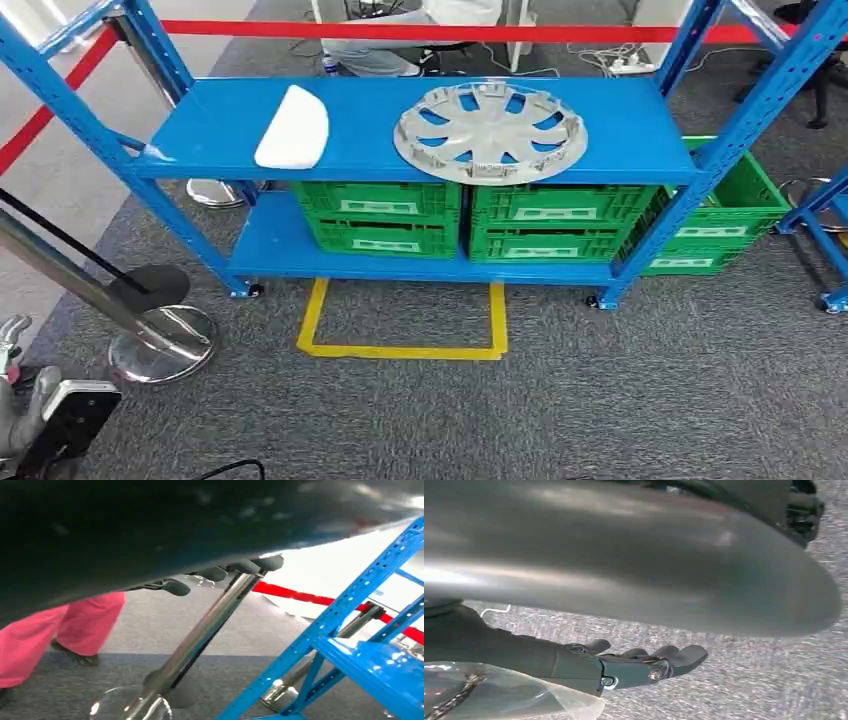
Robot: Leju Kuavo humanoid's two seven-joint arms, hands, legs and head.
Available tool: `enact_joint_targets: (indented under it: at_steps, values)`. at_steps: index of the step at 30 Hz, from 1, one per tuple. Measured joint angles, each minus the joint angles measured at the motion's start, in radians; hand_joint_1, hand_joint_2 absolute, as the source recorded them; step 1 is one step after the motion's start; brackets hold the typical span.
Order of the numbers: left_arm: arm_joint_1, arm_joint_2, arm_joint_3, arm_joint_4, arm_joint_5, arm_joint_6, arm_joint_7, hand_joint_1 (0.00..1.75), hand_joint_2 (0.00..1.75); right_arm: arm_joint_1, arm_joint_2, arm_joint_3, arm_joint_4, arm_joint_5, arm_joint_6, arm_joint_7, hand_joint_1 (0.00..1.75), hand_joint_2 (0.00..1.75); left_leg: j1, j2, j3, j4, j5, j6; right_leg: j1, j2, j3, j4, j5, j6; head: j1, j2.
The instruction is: Take the parts from the cabinet and place them on the table.
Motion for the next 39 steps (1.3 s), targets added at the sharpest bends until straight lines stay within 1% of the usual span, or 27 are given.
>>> enact_joint_targets:
  at_steps: [1,2,4,5,8,9,12,13,14,16,17,18,19,20,21,22,24,26,27,28,29,30,32,34,35,37,39]
  values:
    - [0.000,0.000,0.000,0.000,0.000,0.000,0.000,0.00,0.00,0.000,0.000,0.001,0.000,0.000,0.000,0.000,0.00,0.00,-0.001,0.000,0.032,-0.095,0.065,0.006,0.000,0.001,0.015,-0.001,-0.011,0.005,0.000,0.000]
    - [0.000,0.000,0.001,0.000,0.000,0.000,0.000,0.00,0.00,0.001,0.000,0.001,0.000,0.000,0.000,0.000,0.00,0.00,-0.003,-0.001,0.050,-0.139,0.081,0.013,0.000,0.002,0.008,-0.003,-0.019,0.010,0.001,0.000]
    - [-0.003,0.000,0.002,0.000,0.002,0.000,0.000,0.00,0.00,-0.001,0.000,0.002,-0.001,0.000,0.000,0.000,0.00,0.00,-0.010,0.001,0.065,-0.175,0.049,0.026,0.004,0.001,0.006,-0.003,-0.027,0.022,0.000,0.000]
    - [0.000,-0.001,0.002,0.000,0.002,-0.001,0.000,0.00,0.00,0.000,0.000,0.002,-0.001,0.000,0.001,0.001,0.00,0.00,-0.011,-0.001,0.062,-0.183,0.050,0.029,0.004,0.000,0.027,-0.003,-0.019,0.029,0.001,0.000]
    - [0.001,-0.003,0.005,0.000,0.004,0.000,0.000,0.00,0.00,-0.001,0.000,0.004,-0.003,0.000,0.002,0.000,0.00,0.00,-0.002,-0.002,0.094,-0.203,0.047,0.046,0.003,-0.003,0.021,0.016,-0.033,0.044,0.003,0.000]
    - [0.000,-0.003,0.005,0.000,0.005,0.000,0.000,0.00,0.00,-0.003,0.000,0.005,-0.004,0.000,0.002,0.000,0.00,0.00,-0.002,-0.001,0.099,-0.204,0.042,0.053,0.003,-0.004,-0.010,0.073,-0.054,0.045,0.009,0.000]
    - [0.001,-0.003,0.006,0.000,0.005,-0.001,0.000,0.00,0.00,0.003,0.000,0.005,-0.005,0.000,0.002,0.000,0.00,0.00,-0.004,-0.001,0.112,-0.204,0.026,0.058,0.001,-0.004,-0.155,0.286,-0.132,0.054,0.010,0.000]
    - [0.001,-0.003,0.007,0.000,0.005,-0.001,0.000,0.00,0.00,0.003,0.000,0.005,-0.005,0.000,0.002,0.001,0.00,0.00,-0.005,-0.001,0.120,-0.204,0.019,0.058,0.001,-0.004,-0.178,0.298,-0.120,0.055,0.010,0.000]
    - [0.002,-0.003,0.008,0.000,0.005,-0.001,0.000,0.00,0.00,0.006,0.000,0.005,-0.005,0.000,0.002,0.001,0.00,0.00,-0.005,-0.002,0.132,-0.204,0.011,0.057,0.001,-0.004,-0.179,0.266,-0.079,0.054,0.010,0.000]
    - [0.002,-0.003,0.008,0.000,0.005,-0.001,0.000,0.00,0.00,0.006,0.000,0.005,-0.005,0.000,0.002,0.001,0.00,0.00,-0.005,-0.003,0.162,-0.204,-0.008,0.052,0.002,-0.004,-0.130,0.104,0.045,0.042,0.011,0.000]
    - [0.002,-0.003,0.008,0.000,0.006,-0.001,0.000,0.00,0.00,0.006,0.000,0.005,-0.005,0.000,0.002,0.001,0.00,0.00,-0.004,-0.002,0.171,-0.205,-0.018,0.049,0.004,-0.004,-0.106,0.042,0.078,0.038,0.010,0.000]
    - [0.001,-0.003,0.008,0.000,0.006,-0.001,0.000,0.00,0.00,0.006,0.000,0.005,-0.005,0.000,0.002,0.001,0.00,0.00,-0.005,-0.002,0.177,-0.204,-0.021,0.044,0.011,-0.006,-0.115,0.044,0.039,0.037,0.006,0.000]
    - [0.001,-0.003,0.009,0.000,0.006,-0.001,0.000,0.00,0.00,0.004,0.000,0.006,-0.005,0.000,0.002,0.001,0.00,0.00,-0.005,-0.003,0.169,-0.203,-0.026,0.034,0.013,-0.007,-0.101,0.036,0.028,0.027,0.011,0.000]
    - [0.002,-0.003,0.009,0.000,0.006,-0.002,0.000,0.00,0.00,0.007,0.000,0.006,-0.007,0.000,0.003,0.002,0.00,0.00,-0.005,-0.002,0.174,-0.206,-0.031,0.027,0.013,-0.007,-0.104,0.033,0.055,0.022,0.008,0.000]
    - [0.003,-0.003,0.008,0.000,0.007,-0.002,0.000,0.00,0.00,0.012,0.000,0.005,-0.007,0.000,0.003,0.002,0.00,0.00,-0.006,-0.002,0.182,-0.198,-0.025,0.021,0.013,-0.007,-0.109,0.029,0.052,0.015,0.007,0.000]
    - [0.002,-0.003,0.009,0.000,0.007,-0.001,0.000,0.00,0.00,0.011,0.000,0.005,-0.008,0.000,0.003,0.002,0.00,0.00,-0.006,-0.002,0.186,-0.195,-0.025,0.019,0.008,-0.005,-0.087,0.022,0.054,0.011,0.008,0.000]
    - [-0.001,-0.002,0.009,0.000,0.008,-0.001,-0.001,0.00,0.00,0.010,0.000,0.006,-0.009,0.000,0.003,0.001,0.00,0.00,-0.004,-0.001,0.151,-0.116,-0.035,0.008,0.003,-0.007,-0.066,0.010,0.052,0.004,-0.002,0.000]
    - [0.001,-0.001,0.008,0.000,0.008,-0.001,-0.001,0.00,0.00,0.008,0.000,0.006,-0.009,0.000,0.004,0.001,0.00,0.00,0.000,-0.001,0.057,0.031,-0.095,-0.004,0.002,-0.006,-0.058,0.009,0.042,-0.003,-0.002,0.000]
    - [0.003,-0.001,0.009,0.000,0.008,-0.001,-0.001,0.00,0.00,0.009,0.000,0.006,-0.009,-0.001,0.004,0.002,0.00,0.00,0.002,-0.001,0.017,0.082,-0.128,-0.006,0.002,-0.006,-0.053,0.009,0.037,-0.004,-0.002,0.000]
    - [0.004,-0.001,0.010,0.000,0.009,-0.001,-0.001,0.00,0.00,0.011,0.000,0.006,-0.009,-0.002,0.004,0.003,0.00,0.00,0.002,-0.001,-0.008,0.102,-0.139,-0.008,0.002,-0.005,-0.045,0.009,0.030,-0.003,-0.002,0.000]
    - [0.004,-0.001,0.010,0.000,0.011,-0.002,-0.001,0.00,0.00,0.012,0.000,0.006,-0.009,-0.003,0.004,0.003,0.00,0.00,0.002,-0.001,-0.013,0.082,-0.115,-0.007,0.002,-0.003,-0.035,0.009,0.022,-0.002,-0.002,0.000]
    - [0.004,-0.001,0.010,0.000,0.011,-0.002,-0.001,0.00,0.00,0.012,0.000,0.006,-0.009,-0.005,0.004,0.004,0.00,0.00,0.002,-0.001,-0.002,0.031,-0.065,-0.005,0.002,-0.002,-0.024,0.009,0.014,-0.001,-0.002,0.000]
    - [0.005,-0.001,0.010,0.000,0.013,-0.003,-0.001,0.00,0.00,0.012,0.001,0.010,-0.010,-0.007,0.004,0.006,0.00,0.00,0.001,-0.001,0.045,-0.134,0.071,0.003,0.002,-0.001,-0.006,0.007,-0.003,0.005,-0.002,0.000]
    - [0.004,-0.002,0.010,0.000,0.013,-0.004,-0.001,0.00,0.00,0.011,0.001,0.012,-0.011,-0.009,0.004,0.007,0.00,0.00,-0.007,0.001,0.051,-0.170,0.017,0.015,0.007,0.000,-0.010,0.009,-0.015,0.020,-0.006,0.000]
    - [0.007,-0.003,0.010,0.000,0.014,-0.005,-0.002,0.00,0.00,0.013,0.001,0.013,-0.013,-0.010,0.004,0.010,0.00,0.00,-0.007,0.001,0.052,-0.171,0.039,0.021,0.007,-0.002,-0.009,0.001,-0.022,0.027,-0.003,0.000]
    - [0.009,-0.003,0.012,0.000,0.014,-0.005,-0.003,0.00,0.00,0.016,0.000,0.015,-0.014,-0.012,0.004,0.010,0.00,0.00,-0.004,-0.002,0.068,-0.178,0.047,0.037,0.008,-0.003,0.018,0.019,-0.010,0.043,-0.002,0.000]
    - [0.009,-0.004,0.012,0.000,0.014,-0.005,-0.003,0.00,0.00,0.012,0.000,0.016,-0.017,-0.012,0.003,0.011,0.00,0.00,0.000,0.000,0.089,-0.187,0.044,0.050,0.006,-0.005,0.001,0.060,-0.046,0.049,0.005,0.000]
